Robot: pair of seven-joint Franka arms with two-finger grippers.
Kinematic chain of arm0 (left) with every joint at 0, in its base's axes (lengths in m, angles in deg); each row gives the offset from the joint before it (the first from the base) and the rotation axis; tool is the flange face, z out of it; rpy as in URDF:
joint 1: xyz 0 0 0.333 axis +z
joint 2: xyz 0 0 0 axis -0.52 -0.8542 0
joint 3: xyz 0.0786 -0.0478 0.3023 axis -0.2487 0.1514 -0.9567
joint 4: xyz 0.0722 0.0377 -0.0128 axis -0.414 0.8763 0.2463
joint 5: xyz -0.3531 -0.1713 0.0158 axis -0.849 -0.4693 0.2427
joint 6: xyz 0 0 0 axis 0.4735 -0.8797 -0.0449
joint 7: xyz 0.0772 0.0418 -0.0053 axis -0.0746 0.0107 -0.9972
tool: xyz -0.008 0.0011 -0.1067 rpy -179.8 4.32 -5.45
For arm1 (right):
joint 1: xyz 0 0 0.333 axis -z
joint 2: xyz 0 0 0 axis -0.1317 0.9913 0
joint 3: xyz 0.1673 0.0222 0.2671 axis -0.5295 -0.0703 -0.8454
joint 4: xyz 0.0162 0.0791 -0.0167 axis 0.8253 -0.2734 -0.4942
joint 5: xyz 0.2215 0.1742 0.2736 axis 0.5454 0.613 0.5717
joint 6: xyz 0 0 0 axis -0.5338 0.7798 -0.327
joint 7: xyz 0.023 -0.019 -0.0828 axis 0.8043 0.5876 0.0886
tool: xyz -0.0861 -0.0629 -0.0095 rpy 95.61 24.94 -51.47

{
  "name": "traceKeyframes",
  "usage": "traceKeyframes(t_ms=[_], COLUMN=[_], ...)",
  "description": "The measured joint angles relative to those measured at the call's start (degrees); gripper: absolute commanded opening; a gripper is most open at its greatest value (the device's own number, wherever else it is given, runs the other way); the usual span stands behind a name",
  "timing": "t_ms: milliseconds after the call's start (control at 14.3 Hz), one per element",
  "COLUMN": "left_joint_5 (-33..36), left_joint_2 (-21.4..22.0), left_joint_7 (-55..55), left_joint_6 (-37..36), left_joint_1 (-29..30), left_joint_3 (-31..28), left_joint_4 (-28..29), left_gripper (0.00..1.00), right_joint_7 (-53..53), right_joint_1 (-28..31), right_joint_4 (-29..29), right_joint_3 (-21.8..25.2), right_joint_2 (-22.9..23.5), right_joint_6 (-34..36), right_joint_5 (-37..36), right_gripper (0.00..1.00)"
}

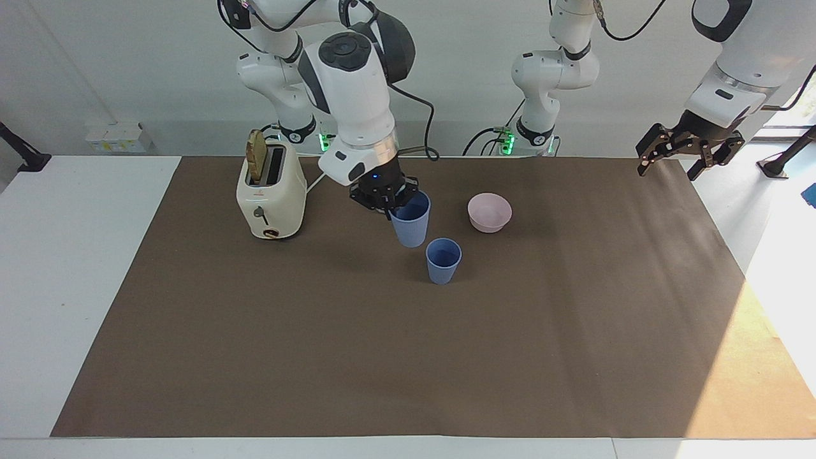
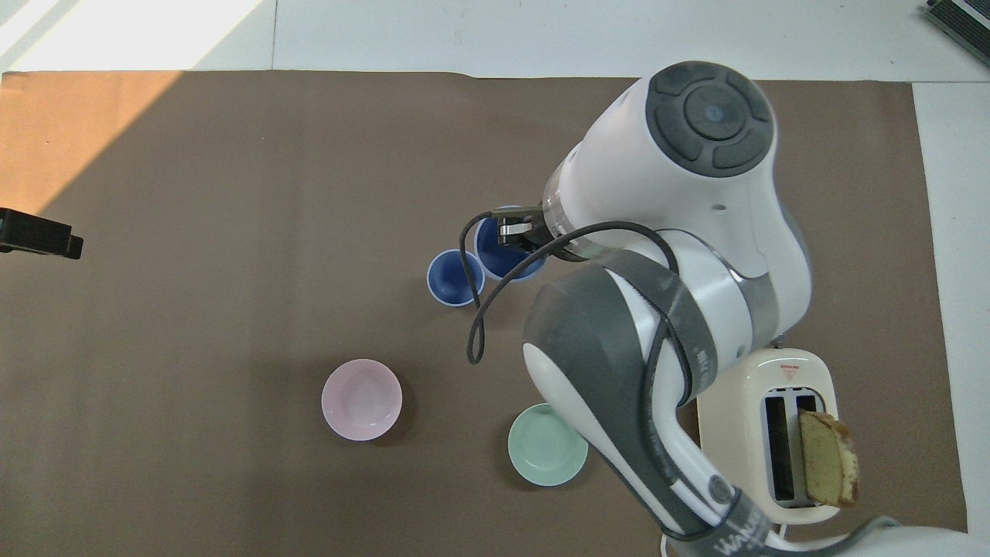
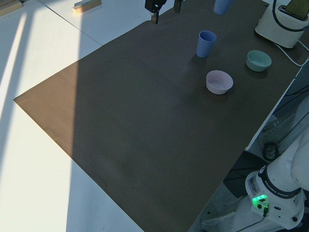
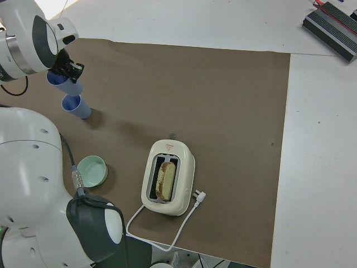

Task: Stack blue cups with both arms
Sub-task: 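Lower the held cup into the first blue cup with the right gripper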

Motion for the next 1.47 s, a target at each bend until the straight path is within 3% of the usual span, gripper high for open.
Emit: traceKeyframes(t_ms=[490, 1259, 1329, 1399, 1469], left_joint_5=[0.0, 0.0, 0.0, 0.0, 0.0], left_joint_2=[0.0, 0.0, 0.0, 0.0, 0.0], left_joint_7=[0.0, 0.0, 0.0, 0.0, 0.0], left_joint_6=[0.0, -0.1, -0.1, -0.1, -0.1], left_joint_1=[0.0, 0.0, 0.0, 0.0, 0.0], left_joint_3=[0.0, 0.0, 0.0, 0.0, 0.0], left_joint_4=[0.0, 0.0, 0.0, 0.0, 0.0], left_gripper=[1.0, 1.0, 1.0, 1.0, 1.0], right_joint_7=[-3.6, -3.6, -3.6, -3.6, -3.6], right_joint_1=[-4.9, -4.4, -4.4, -4.4, -4.3], right_joint_4=[0.0, -1.0, -1.4, -1.9, -2.3], right_joint_3=[0.0, 0.3, 0.3, 0.3, 0.3], right_joint_2=[6.7, 7.7, 8.0, 8.1, 8.2], right_joint_6=[-6.9, -7.8, -8.6, -9.0, -9.1], right_joint_5=[-0.1, -1.2, -1.3, -1.3, -1.3], right_gripper=[0.0, 0.0, 0.13, 0.73, 1.0])
